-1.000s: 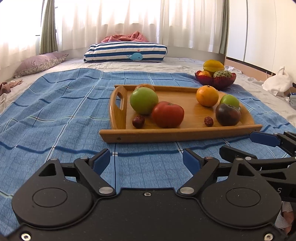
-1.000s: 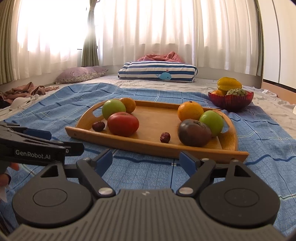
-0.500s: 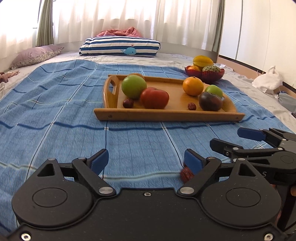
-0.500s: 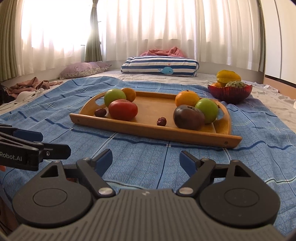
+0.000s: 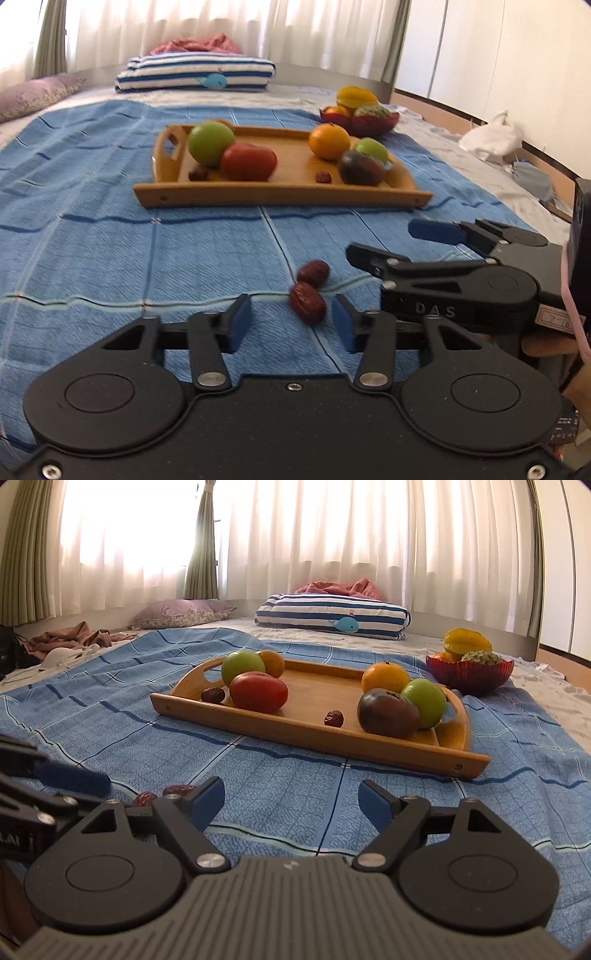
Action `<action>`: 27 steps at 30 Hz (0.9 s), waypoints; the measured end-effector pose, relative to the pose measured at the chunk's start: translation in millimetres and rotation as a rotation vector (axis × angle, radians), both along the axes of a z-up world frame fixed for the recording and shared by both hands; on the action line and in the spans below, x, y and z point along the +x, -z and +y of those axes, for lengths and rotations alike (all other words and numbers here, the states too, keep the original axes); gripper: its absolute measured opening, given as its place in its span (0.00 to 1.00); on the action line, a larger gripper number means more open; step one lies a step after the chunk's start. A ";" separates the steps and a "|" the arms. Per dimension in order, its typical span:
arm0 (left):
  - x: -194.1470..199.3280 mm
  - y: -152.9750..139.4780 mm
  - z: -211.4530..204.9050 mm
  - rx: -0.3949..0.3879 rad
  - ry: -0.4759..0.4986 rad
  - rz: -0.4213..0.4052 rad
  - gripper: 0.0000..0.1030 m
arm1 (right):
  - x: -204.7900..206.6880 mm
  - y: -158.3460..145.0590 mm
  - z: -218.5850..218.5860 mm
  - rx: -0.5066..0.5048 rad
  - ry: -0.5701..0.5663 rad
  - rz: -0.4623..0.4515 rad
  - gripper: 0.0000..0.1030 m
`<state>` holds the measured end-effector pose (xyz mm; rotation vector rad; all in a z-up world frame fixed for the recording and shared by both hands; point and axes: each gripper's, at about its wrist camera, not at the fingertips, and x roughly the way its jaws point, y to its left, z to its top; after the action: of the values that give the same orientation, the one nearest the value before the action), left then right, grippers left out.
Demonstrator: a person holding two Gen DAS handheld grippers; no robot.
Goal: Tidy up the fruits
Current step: 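Grasp a red date on the cloth with the left tool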
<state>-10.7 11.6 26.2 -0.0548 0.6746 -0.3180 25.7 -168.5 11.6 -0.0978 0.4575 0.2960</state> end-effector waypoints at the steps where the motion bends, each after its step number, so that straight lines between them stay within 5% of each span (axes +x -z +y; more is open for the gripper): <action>1: 0.2 0.4 -0.8 -0.009 0.002 0.004 0.37 | 0.4 0.5 -0.8 0.004 0.002 0.003 0.86; 3: 0.4 0.4 -2.3 -0.024 0.011 0.006 0.27 | 1.1 1.6 -1.9 0.013 0.005 0.010 0.86; 9: 5.7 2.1 -7.1 -0.023 0.005 0.006 0.20 | 2.4 3.0 -3.3 0.021 0.008 0.018 0.86; 27: 14.8 -4.6 13.7 0.031 -0.130 -0.059 0.20 | -4.4 4.9 10.4 0.042 -0.043 0.039 0.86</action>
<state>4.1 25.2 30.8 -0.0597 0.6141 -0.1831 21.3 -158.2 6.8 -0.0609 0.4883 0.3504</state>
